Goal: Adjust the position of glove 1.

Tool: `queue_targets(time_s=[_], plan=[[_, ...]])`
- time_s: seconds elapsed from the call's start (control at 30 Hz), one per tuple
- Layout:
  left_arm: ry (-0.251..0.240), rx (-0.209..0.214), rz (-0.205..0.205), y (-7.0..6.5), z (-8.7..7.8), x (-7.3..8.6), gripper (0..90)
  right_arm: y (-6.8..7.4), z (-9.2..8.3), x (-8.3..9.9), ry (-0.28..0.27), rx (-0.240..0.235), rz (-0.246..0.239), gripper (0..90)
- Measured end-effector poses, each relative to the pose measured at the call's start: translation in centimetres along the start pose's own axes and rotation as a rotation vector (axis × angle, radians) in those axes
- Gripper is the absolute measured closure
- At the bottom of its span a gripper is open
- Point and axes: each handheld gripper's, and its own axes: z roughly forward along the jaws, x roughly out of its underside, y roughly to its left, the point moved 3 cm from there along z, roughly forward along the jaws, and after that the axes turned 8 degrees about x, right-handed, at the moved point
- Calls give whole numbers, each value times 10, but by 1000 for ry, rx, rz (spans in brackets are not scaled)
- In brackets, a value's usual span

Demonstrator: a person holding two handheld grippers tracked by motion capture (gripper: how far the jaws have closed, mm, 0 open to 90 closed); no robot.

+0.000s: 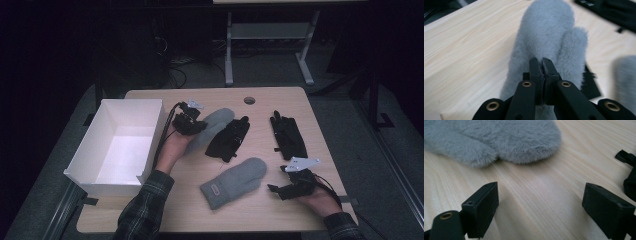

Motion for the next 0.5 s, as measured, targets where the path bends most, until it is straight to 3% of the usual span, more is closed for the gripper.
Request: queue_targets(time_s=[0.13,0.2,0.27,0.5], plan=[[-10,43,-4,-13,-9,1,882,0,0,0,0,0,0,136],[-19,99,-15,-27,-13,4,881,0,0,0,0,0,0,136],[-20,121,-20,-33,-13,6,882,0,0,0,0,0,0,136],[-12,203,1,-70,-19,11,881,0,0,0,-1,0,0,136]])
